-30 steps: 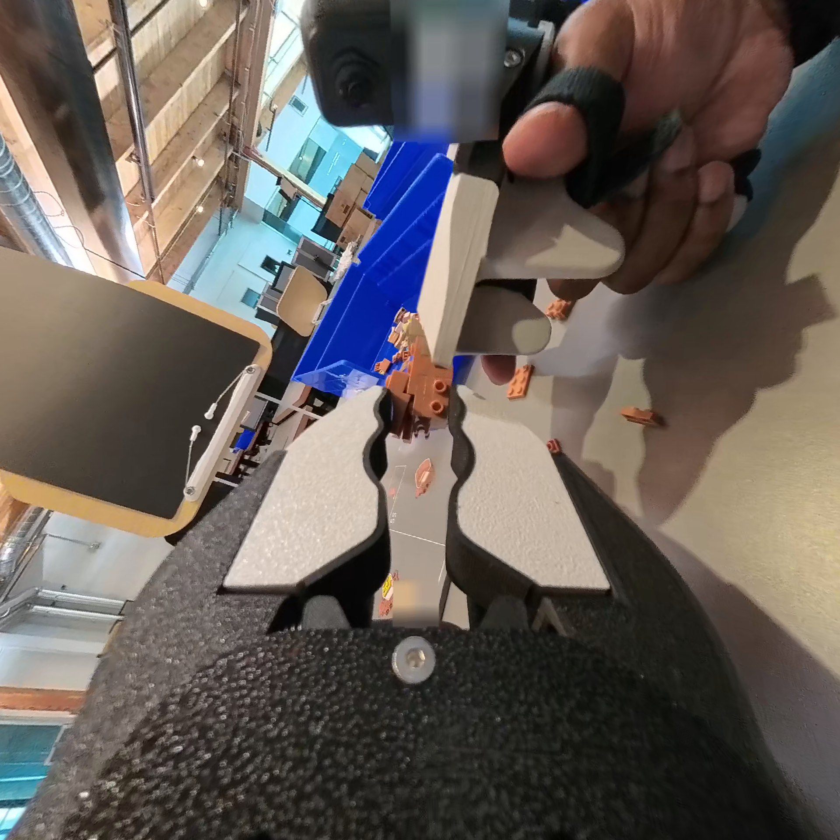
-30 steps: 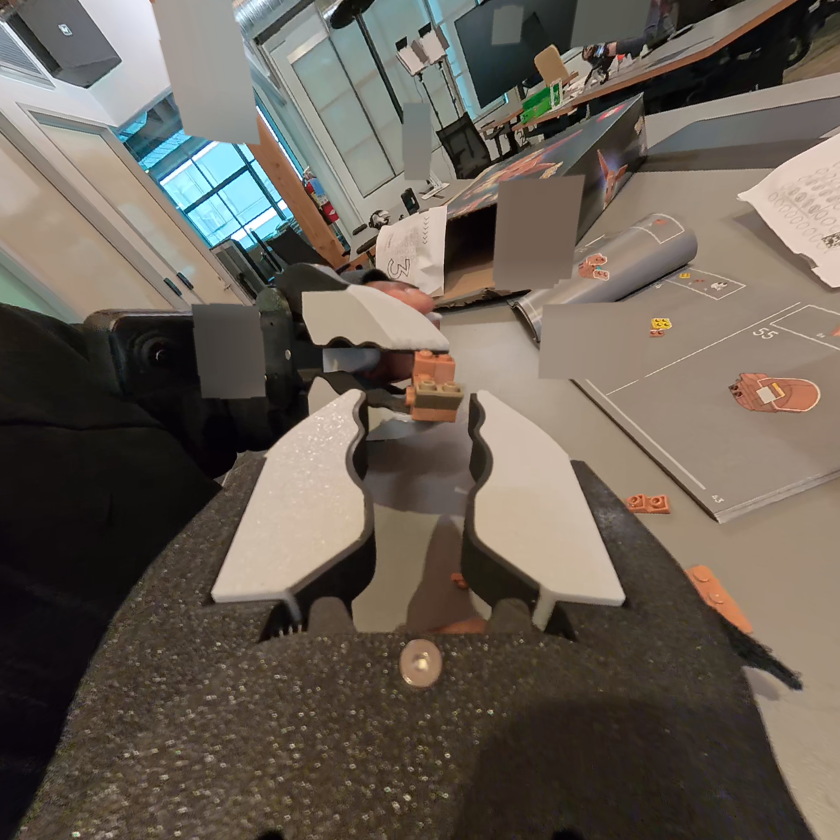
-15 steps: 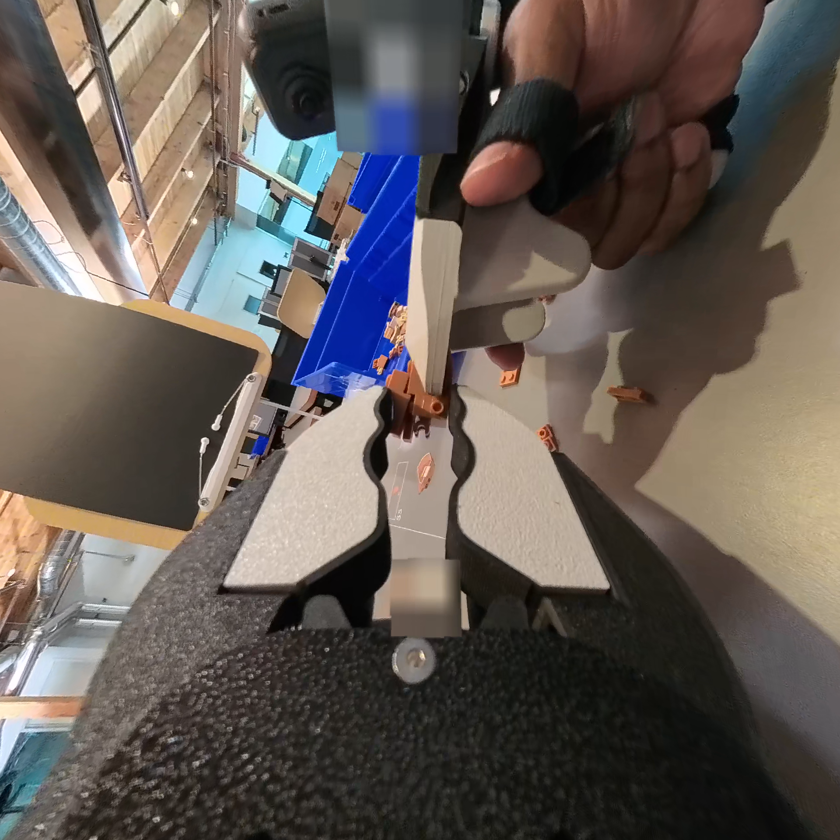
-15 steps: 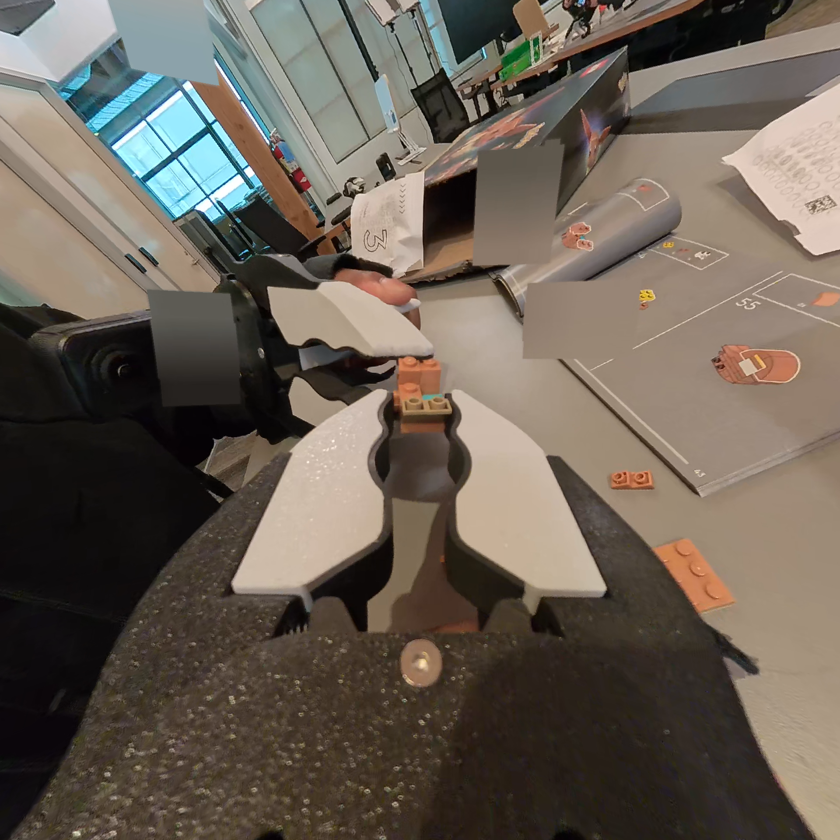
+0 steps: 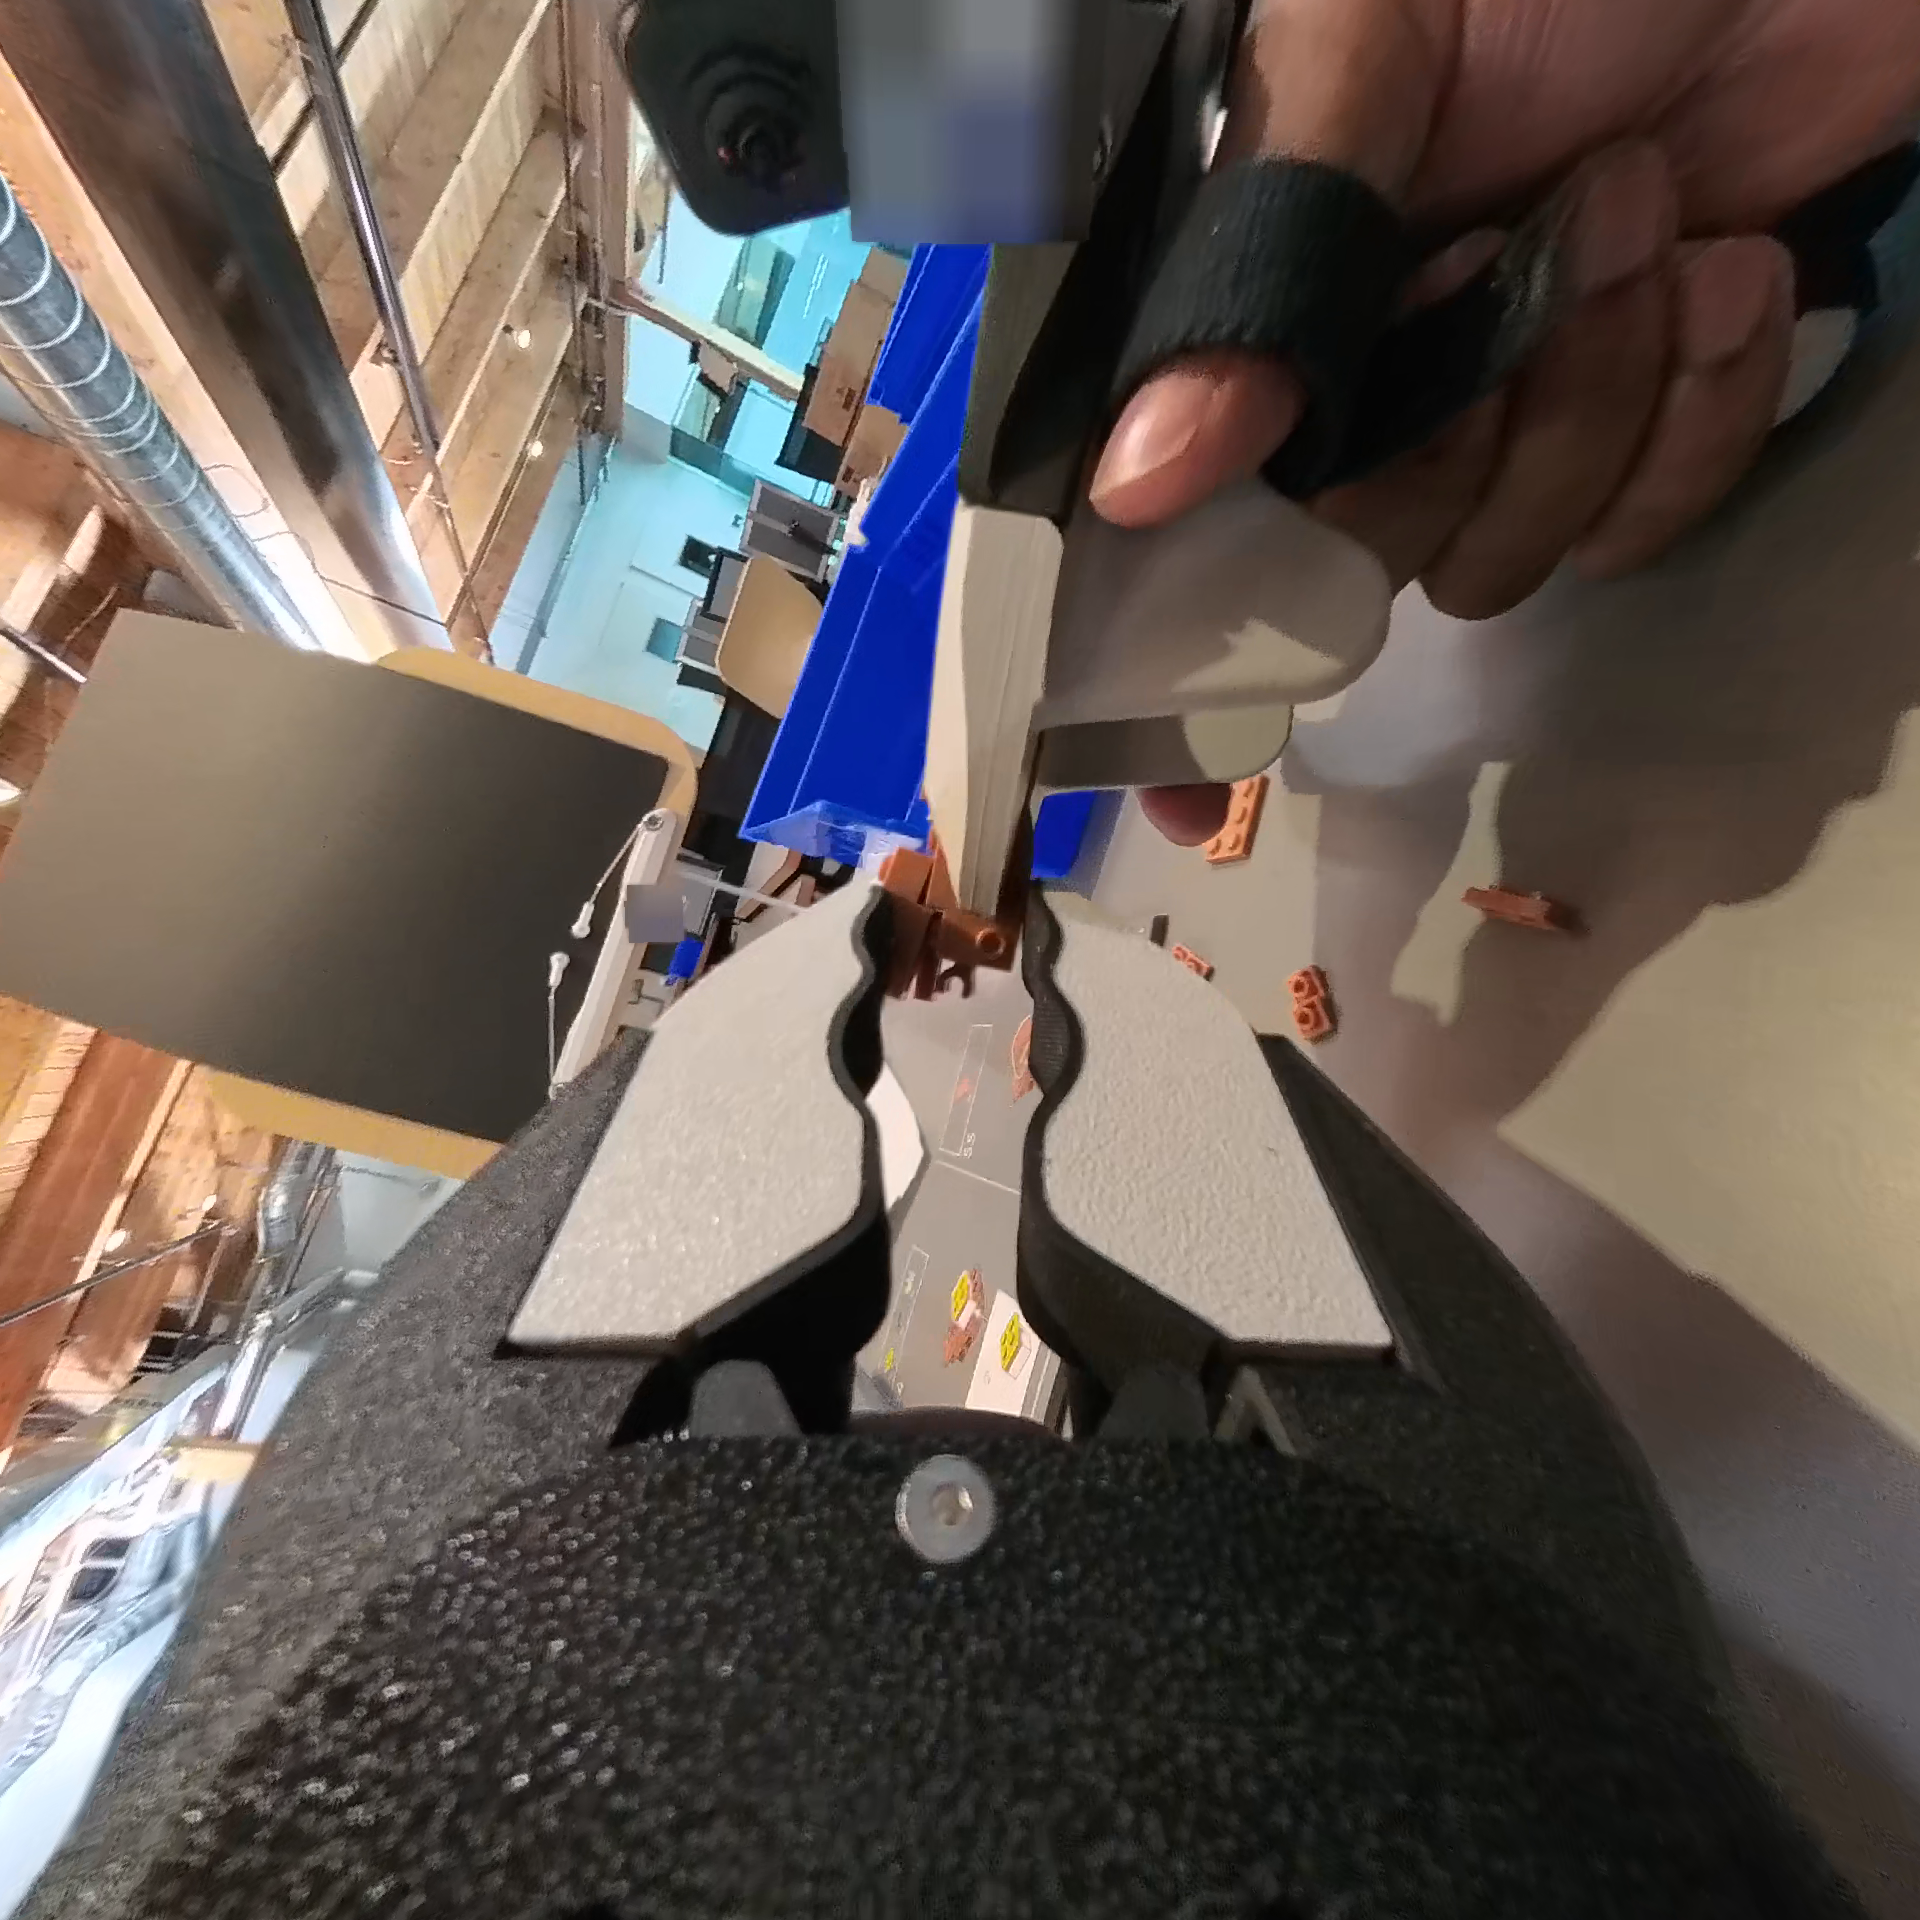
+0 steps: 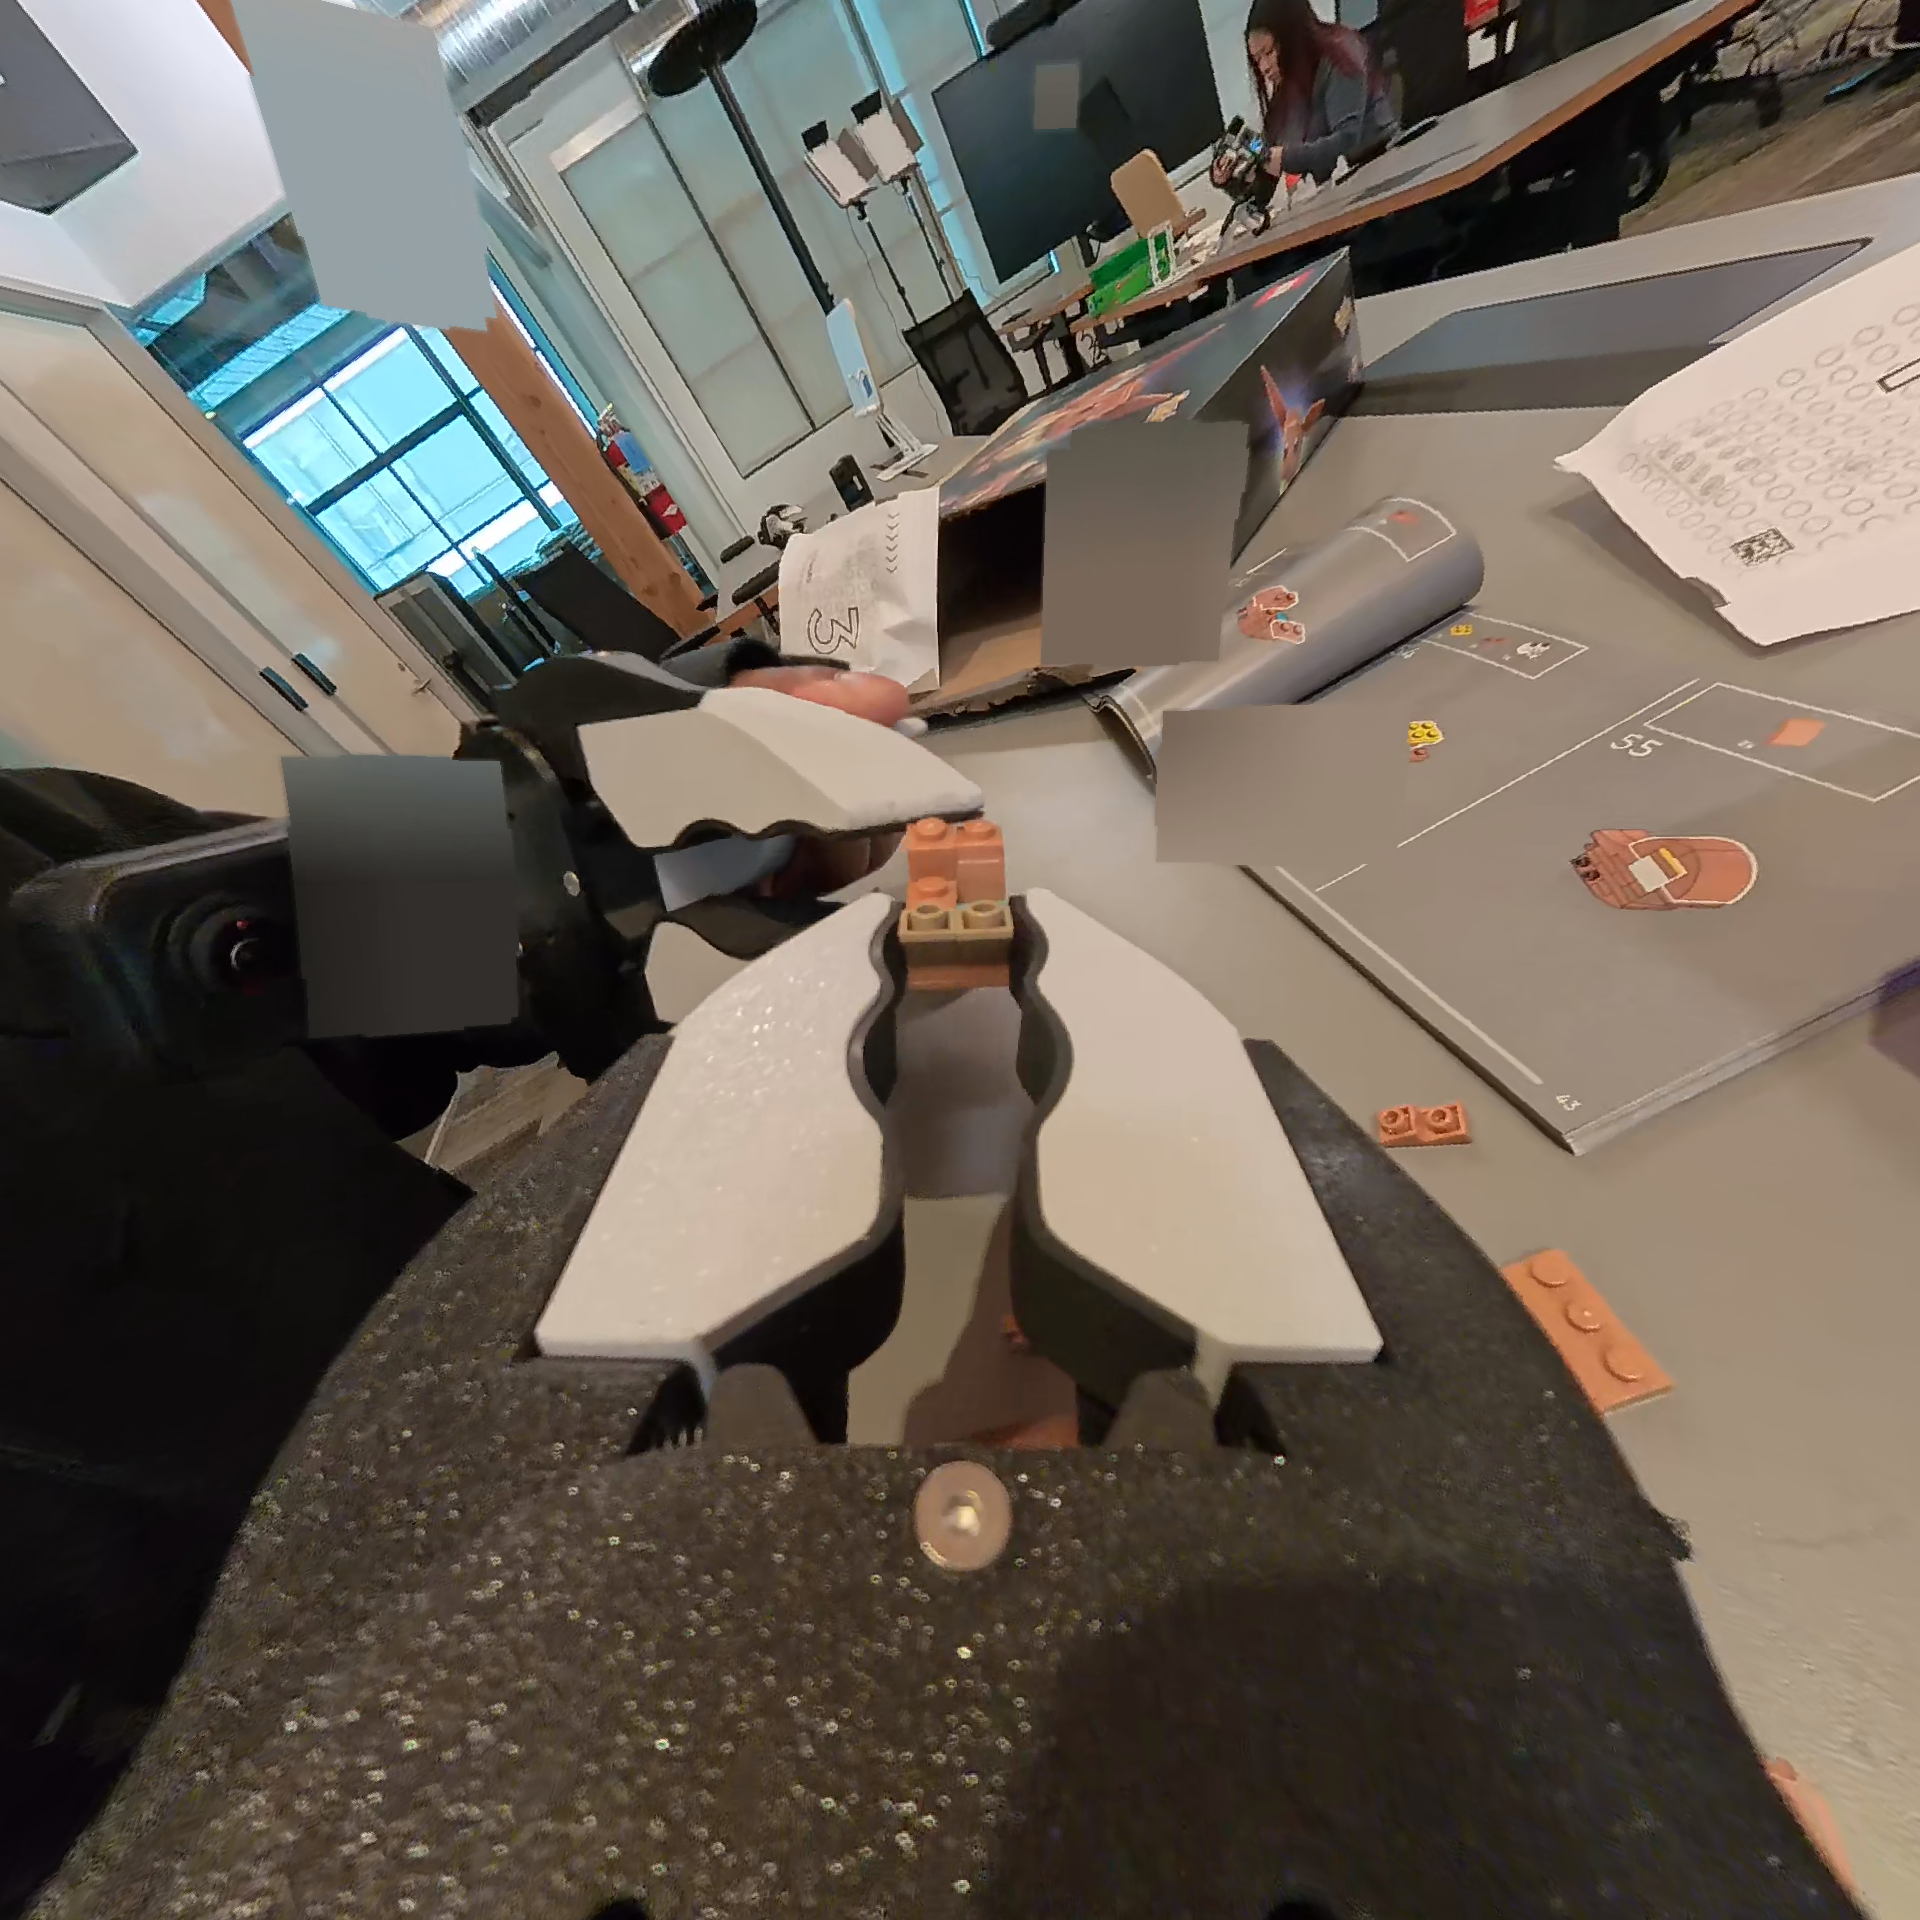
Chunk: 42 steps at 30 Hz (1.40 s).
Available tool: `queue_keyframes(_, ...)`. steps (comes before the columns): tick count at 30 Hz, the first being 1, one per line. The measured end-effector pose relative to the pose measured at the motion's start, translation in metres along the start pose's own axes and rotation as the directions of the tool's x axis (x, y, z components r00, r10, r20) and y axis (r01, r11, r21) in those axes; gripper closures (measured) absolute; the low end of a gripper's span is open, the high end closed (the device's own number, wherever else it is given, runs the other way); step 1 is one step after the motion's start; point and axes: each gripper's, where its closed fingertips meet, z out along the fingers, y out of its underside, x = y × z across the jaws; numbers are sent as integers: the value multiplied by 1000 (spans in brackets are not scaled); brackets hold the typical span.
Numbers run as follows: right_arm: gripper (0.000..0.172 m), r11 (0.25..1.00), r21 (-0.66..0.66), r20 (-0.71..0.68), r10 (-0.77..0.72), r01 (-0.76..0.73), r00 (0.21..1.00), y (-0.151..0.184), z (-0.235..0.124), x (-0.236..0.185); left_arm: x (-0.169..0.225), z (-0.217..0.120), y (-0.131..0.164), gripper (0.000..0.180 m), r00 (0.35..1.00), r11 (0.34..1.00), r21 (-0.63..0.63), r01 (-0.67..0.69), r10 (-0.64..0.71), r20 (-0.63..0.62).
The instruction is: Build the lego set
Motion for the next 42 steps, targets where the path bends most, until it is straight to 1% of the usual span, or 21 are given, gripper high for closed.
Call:
queue_keyframes(5, 154, 999, 20, 4, 28, -28, 1000, -3, -1, 1, -2, 3, -2, 155, 999, 1000, 16, -3, 2, 41)
queue_keyframes(9, 154, 999, 26, 10, 42, -42, 999, -3, -1, 1, -3, 3, -1, 154, 999, 999, 28, 37, -38, 29)
queue_keyframes(11, 154, 999, 25, 14, 46, -47, 999, -3, -1, 1, -2, 3, -1, 153, 999, 999, 34, 37, -37, 24)
queue_keyframes(14, 154, 999, 23, 10, 41, -42, 999, -2, -1, 1, -2, 3, 0, 158, 999, 999, 32, 26, -26, 19)
queue_keyframes(16, 154, 999, 23, 9, 38, -38, 999, -2, -1, 0, -2, 2, -1, 159, 1000, 999, 29, 23, -24, 17)
queue_keyframes(21, 154, 1000, 15, -12, 1, -1, 1000, -1, 0, 1, -2, 2, 0, 159, 1000, 1000, 12, -2, 2, 9)
queue_keyframes(32, 154, 989, -24, -71, -149, 147, 986, 1, 0, -1, 0, 1, -1, 160, 999, 999, 3, -32, 32, -13)
queue_keyframes(36, 154, 985, -28, -76, -170, 169, 982, 1, 0, -2, 0, 0, -2, 160, 999, 999, 6, -41, 41, -6)
queue_keyframes(42, 154, 982, -36, -85, -187, 185, 979, 2, 0, -2, 0, -1, -2, 161, 995, 995, -1, -101, 101, 3)
